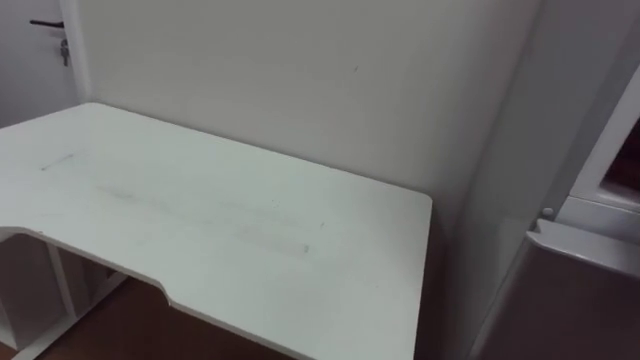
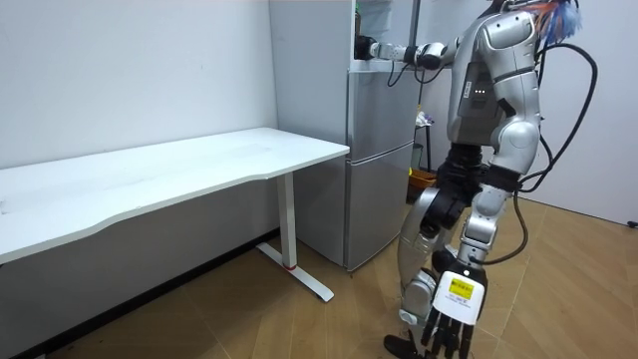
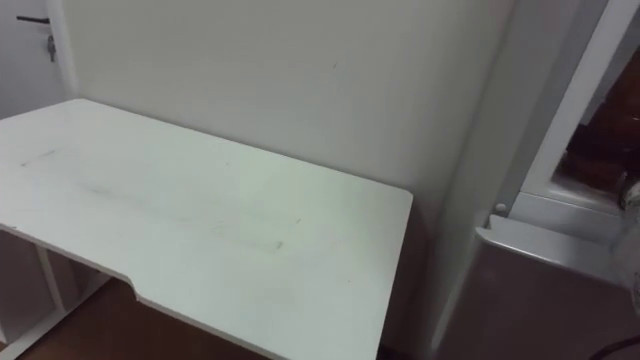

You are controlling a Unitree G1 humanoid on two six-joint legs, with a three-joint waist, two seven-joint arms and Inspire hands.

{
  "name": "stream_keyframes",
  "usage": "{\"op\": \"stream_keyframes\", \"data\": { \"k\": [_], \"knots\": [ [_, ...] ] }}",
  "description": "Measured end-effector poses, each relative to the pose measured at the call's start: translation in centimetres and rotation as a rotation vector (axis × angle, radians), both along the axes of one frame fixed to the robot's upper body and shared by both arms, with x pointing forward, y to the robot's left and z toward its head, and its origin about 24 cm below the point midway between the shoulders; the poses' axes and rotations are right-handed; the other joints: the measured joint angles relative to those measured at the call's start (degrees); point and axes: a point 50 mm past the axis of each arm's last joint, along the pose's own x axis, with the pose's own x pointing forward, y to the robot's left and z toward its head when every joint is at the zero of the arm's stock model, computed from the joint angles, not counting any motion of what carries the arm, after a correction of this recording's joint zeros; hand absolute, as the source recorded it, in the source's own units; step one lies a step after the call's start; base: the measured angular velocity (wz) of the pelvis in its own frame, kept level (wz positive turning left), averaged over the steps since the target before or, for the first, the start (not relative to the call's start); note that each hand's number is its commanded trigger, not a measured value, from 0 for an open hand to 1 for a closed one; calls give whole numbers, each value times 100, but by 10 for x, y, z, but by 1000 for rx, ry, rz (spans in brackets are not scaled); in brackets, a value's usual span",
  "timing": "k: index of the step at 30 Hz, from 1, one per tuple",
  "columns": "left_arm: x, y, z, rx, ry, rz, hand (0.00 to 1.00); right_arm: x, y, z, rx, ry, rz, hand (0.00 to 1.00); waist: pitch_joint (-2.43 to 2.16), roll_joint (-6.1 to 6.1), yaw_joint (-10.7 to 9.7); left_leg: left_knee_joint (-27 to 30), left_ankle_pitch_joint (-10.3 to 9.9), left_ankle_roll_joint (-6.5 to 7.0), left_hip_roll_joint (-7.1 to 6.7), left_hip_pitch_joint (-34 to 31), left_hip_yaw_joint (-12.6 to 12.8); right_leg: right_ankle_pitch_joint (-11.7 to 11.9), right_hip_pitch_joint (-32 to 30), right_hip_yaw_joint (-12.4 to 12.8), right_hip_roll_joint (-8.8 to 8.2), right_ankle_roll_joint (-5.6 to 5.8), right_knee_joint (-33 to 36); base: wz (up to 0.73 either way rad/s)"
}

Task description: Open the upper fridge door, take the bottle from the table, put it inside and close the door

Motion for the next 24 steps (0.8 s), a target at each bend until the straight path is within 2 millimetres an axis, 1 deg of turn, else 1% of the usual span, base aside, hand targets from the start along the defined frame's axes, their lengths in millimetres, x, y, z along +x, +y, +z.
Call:
{"op": "stream_keyframes", "data": {
  "k": [2, 4, 6, 8, 12, 14, 18, 20, 24],
  "knots": [
    [0, -1, 0, -1, 0, 1, 0, 0, 2, -1, -6, 4, 22, 0, -22, -14, -39, -2, 0, 0, 2, 57, 10, 1, 10, 17, -2, 0, 2, -3],
    [-1, -2, -1, -2, 1, 3, 0, 0, 2, -3, -7, 11, 28, 0, -18, -5, -56, -7, -1, 2, -2, 102, 13, 0, 58, 20, -6, 1, -1, -2],
    [0, -3, -1, 3, -2, 4, 0, 0, 2, -4, -8, 16, 32, 0, -38, 0, -74, -28, -4, 4, -3, 105, 12, 0, 61, 19, -8, 2, 0, 0],
    [-2, -4, -2, 6, 4, 7, 0, 0, 4, -3, -20, 21, 44, 0, -75, 14, -170, -60, -2, 5, -7, 113, 19, -3, 61, 36, -8, 7, -4, 0],
    [-9, -4, -2, 5, 24, 24, 0, -2, 4, -7, -13, 30, 54, 0, -104, 49, -212, -113, -1, 5, -7, 211, 95, -10, 121, 63, -17, 18, -16, -7],
    [-10, -6, -3, 0, 25, 28, 0, -2, 3, -7, -6, 30, 48, 0, -95, 64, -214, -181, 3, 1, 2, 304, 147, -10, 156, 149, -14, 17, -14, -14],
    [-11, -8, -3, -6, 26, 29, 0, -5, 5, -11, -9, 26, 61, 0, -95, 63, -246, -243, 1, 0, 6, 402, 205, -15, 172, 274, 2, 24, -84, -12],
    [-11, -11, -4, -13, 23, 32, 0, -6, 9, -8, -20, 6, 80, 0, -91, 70, -254, -304, 1, 0, 17, 440, 293, -16, 191, 373, 7, 25, -80, -18],
    [-9, -15, -6, -23, 13, 34, 0, -9, 13, -10, -29, -2, 95, 0, -86, 70, -355, -372, 0, 3, 9, 502, 325, -2, 238, 389, 4, 38, -76, -5]
  ]
}}
